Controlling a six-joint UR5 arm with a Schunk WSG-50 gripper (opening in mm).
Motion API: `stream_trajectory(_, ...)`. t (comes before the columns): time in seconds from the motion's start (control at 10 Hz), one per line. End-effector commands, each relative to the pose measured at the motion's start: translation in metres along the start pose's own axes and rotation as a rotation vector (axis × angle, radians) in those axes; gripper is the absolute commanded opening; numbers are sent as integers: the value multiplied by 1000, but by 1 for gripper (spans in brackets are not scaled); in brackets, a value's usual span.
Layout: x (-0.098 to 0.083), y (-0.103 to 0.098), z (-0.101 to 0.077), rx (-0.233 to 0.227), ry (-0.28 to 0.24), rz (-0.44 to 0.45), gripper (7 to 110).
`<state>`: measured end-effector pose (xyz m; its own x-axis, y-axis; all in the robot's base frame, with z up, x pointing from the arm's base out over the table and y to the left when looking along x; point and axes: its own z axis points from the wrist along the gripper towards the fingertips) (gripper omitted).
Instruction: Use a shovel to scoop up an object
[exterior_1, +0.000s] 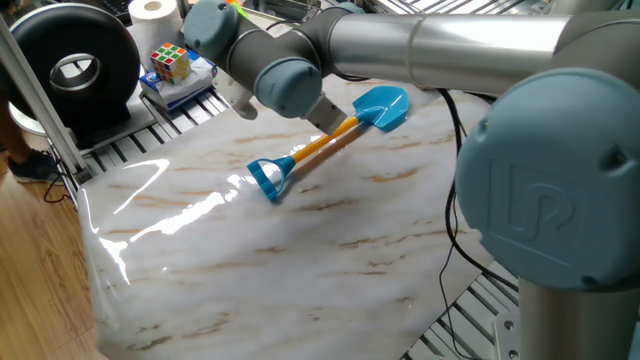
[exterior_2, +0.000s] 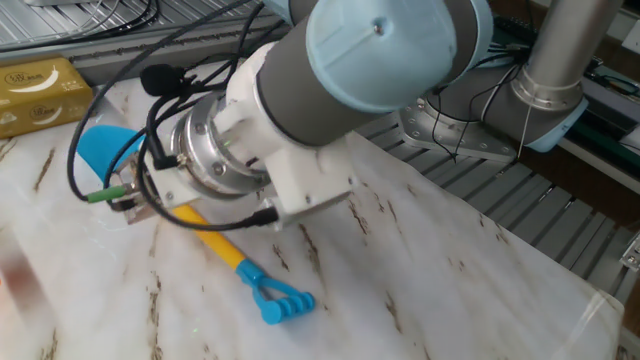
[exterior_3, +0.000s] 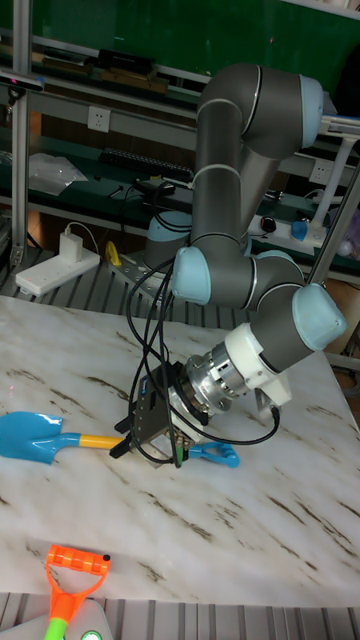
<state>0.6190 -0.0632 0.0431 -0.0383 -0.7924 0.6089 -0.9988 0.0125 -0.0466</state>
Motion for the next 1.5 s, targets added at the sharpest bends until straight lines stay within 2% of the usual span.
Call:
stream_trajectory(0.0, 13, 20, 18, -34, 23, -36, 44)
stream_trajectory(0.1, 5, 28, 30, -46, -14, -37, 44)
stream_trajectory(0.2, 4, 31, 32, -52, -20, -50, 44)
stream_trajectory(0.3, 4, 38, 32, -75, -11, -67, 44)
stream_trajectory(0.5, 7, 46, 31, -84, 9, -59, 44)
stream_trajectory(0.6, 2, 47, 31, -89, -8, -65, 66)
stream_trajectory(0.7, 1, 47, 31, -81, -5, -65, 66)
stream_trajectory(0.8, 2, 38, 29, -46, 6, -51, 66)
stream_trajectory(1.0, -3, 39, 28, -35, 7, -59, 66)
stream_trajectory(1.1, -1, 41, 23, -21, 41, -54, 66)
stream_trajectory(1.2, 4, 39, 16, -6, 79, -53, 44)
stream_trajectory(1.4, 0, 39, 16, 2, 76, -38, 44)
